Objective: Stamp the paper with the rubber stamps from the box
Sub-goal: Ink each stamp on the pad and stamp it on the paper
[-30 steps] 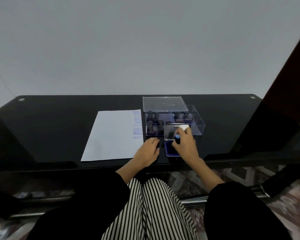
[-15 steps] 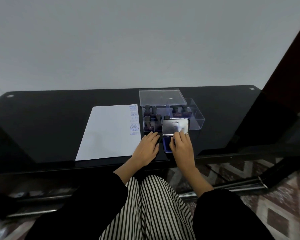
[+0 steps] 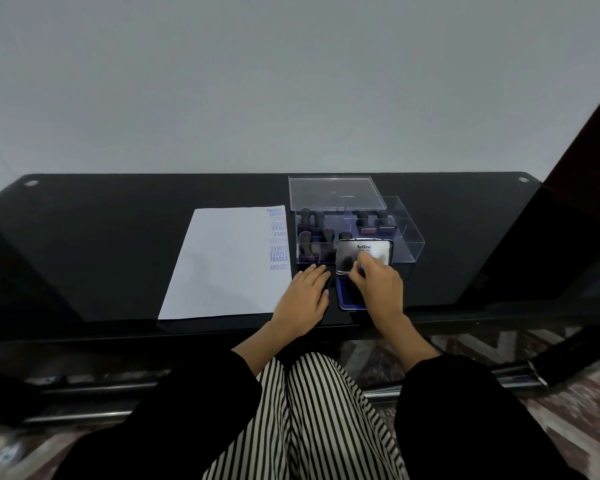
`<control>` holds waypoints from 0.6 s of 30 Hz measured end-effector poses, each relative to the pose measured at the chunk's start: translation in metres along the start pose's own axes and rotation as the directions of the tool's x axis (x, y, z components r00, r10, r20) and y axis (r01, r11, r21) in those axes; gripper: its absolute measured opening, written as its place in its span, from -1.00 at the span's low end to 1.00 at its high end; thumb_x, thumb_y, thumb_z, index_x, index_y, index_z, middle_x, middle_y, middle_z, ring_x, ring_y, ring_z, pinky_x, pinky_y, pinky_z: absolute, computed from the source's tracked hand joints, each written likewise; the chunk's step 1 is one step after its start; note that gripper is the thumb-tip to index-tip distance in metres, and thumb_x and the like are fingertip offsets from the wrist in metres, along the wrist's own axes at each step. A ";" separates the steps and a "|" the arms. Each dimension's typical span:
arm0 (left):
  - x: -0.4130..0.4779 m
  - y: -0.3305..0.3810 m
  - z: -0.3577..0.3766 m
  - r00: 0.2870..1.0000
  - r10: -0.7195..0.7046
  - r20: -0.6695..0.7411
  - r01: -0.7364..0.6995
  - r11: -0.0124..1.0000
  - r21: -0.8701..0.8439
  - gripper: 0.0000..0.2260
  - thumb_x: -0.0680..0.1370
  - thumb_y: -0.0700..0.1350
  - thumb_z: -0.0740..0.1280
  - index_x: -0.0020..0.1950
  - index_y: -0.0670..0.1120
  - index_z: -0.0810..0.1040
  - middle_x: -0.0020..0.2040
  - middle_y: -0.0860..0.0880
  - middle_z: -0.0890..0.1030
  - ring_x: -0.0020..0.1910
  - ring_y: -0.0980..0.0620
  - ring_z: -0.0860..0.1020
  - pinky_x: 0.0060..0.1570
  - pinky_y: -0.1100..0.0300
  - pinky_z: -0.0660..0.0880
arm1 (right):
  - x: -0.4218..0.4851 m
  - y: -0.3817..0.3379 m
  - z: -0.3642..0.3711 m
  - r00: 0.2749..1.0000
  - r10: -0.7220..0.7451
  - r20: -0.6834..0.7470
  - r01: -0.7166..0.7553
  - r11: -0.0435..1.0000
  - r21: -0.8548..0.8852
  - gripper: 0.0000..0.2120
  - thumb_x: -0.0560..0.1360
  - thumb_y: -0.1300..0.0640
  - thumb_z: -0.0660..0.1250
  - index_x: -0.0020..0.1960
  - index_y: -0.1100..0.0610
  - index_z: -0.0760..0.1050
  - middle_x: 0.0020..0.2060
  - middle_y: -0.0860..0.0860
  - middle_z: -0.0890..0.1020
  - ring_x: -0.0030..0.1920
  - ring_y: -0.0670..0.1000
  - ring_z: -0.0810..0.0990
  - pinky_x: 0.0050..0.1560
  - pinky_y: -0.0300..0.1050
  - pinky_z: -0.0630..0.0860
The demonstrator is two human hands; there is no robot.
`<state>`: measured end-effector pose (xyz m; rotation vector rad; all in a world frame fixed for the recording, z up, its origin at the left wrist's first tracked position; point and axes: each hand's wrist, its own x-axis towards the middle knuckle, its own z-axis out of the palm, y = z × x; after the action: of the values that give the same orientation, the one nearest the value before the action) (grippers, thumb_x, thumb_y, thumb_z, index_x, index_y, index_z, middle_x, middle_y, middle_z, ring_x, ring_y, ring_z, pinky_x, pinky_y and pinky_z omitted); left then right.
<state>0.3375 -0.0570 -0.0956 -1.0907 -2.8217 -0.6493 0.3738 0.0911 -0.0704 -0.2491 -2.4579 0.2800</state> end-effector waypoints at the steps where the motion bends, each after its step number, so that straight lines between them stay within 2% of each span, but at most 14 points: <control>1: 0.000 0.000 0.000 1.000 -0.001 0.002 0.001 1.000 -0.002 -0.59 0.64 -0.07 0.03 0.49 -0.13 0.20 0.52 -0.04 0.20 0.53 0.02 0.09 0.52 0.14 0.00 | -0.003 0.000 0.001 1.000 0.001 -0.012 -0.001 1.000 -0.005 -0.70 0.28 0.32 0.50 -0.39 0.20 0.35 -0.60 0.09 0.44 -0.65 0.09 0.39 -0.60 -0.25 0.17; 5: 0.000 0.000 0.000 1.000 -0.010 0.009 0.010 1.000 -0.009 -0.59 0.64 -0.07 0.03 0.49 -0.12 0.19 0.52 -0.03 0.19 0.53 0.03 0.08 0.52 0.15 0.00 | -0.018 0.003 0.000 0.996 -0.027 -0.079 0.025 0.999 -0.025 -0.69 0.32 0.30 0.49 -0.40 0.18 0.36 -0.58 0.03 0.43 -0.63 -0.01 0.38 -0.65 -0.21 0.30; 12: -0.001 0.001 -0.001 1.000 -0.016 0.019 0.016 1.000 -0.007 -0.59 0.64 -0.08 0.03 0.49 -0.11 0.18 0.53 -0.02 0.18 0.53 0.04 0.07 0.52 0.15 -0.02 | -0.019 0.001 -0.002 0.996 -0.030 -0.081 0.023 0.997 -0.078 -0.67 0.25 0.31 0.53 -0.43 0.17 0.36 -0.61 0.01 0.42 -0.64 -0.05 0.31 -0.64 -0.26 0.17; 18: 0.000 0.001 -0.001 1.000 -0.013 0.026 0.012 1.000 0.004 -0.59 0.64 -0.07 0.02 0.50 -0.12 0.17 0.53 -0.03 0.18 0.53 0.03 0.07 0.52 0.15 -0.02 | 0.002 -0.002 -0.002 0.999 -0.008 -0.037 0.005 0.995 -0.102 -0.65 0.15 0.33 0.55 -0.47 0.17 0.34 -0.69 0.04 0.39 -0.71 0.05 0.35 -0.58 -0.32 0.09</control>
<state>0.3377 -0.0566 -0.0940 -1.0894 -2.8524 -0.6346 0.3732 0.0902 -0.0667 -0.2876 -2.4385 0.1453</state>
